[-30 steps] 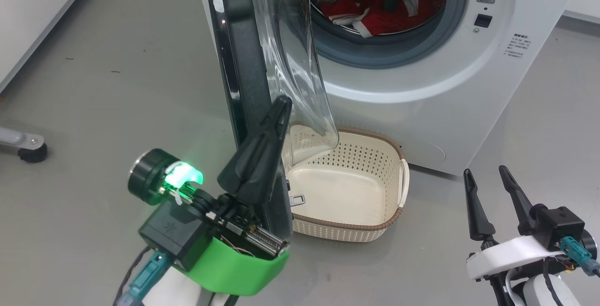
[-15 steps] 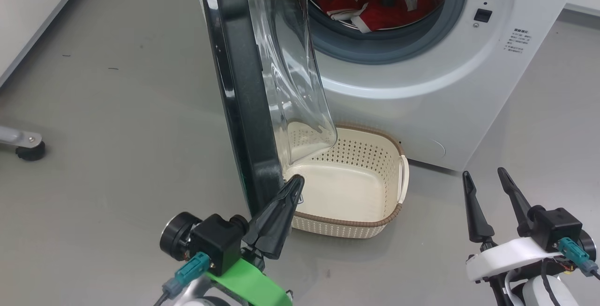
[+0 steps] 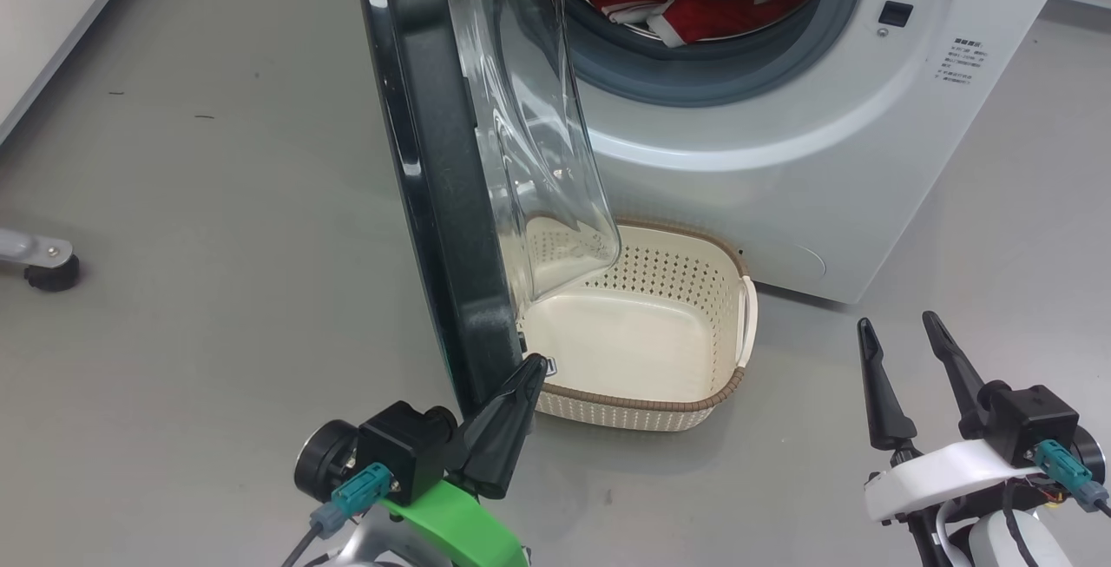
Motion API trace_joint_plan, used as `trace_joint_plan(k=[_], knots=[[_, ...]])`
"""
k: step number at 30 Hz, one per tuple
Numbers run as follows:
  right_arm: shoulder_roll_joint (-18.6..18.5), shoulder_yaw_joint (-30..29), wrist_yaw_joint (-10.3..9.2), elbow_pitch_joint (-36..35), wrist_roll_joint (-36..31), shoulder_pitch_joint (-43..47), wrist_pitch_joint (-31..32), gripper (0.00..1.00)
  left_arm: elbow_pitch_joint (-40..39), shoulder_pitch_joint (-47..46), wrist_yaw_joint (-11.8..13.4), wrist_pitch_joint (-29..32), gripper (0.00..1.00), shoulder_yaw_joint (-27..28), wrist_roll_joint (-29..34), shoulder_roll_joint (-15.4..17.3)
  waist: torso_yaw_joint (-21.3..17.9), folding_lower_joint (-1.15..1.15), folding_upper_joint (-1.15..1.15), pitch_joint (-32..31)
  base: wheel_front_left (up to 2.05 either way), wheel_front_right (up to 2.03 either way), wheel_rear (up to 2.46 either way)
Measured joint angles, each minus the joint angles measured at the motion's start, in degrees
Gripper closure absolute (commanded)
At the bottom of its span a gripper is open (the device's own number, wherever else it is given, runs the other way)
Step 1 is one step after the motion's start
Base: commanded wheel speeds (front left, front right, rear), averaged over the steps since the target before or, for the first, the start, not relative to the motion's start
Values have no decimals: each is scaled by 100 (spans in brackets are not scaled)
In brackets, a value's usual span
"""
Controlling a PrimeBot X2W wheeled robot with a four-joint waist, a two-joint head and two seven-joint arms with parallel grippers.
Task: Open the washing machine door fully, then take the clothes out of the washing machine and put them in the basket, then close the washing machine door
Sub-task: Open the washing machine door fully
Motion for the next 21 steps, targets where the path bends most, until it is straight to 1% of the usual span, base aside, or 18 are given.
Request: trace_joint_plan(k=[9, 14, 21], knots=[[9, -68, 23, 16, -12, -24, 0, 0, 177, -1, 163, -12, 100, 155, -49, -41, -27, 0, 0, 64, 0, 0, 0], [15, -107, 24, 21, -37, -32, 0, 0, 223, 2, 260, -118, 100, 232, -49, -85, -19, 0, 0, 77, 0, 0, 0], [33, -140, 67, 45, -44, -37, 0, 0, 324, 32, 504, -294, 100, 411, -58, -123, 20, 0, 0, 73, 0, 0, 0]])
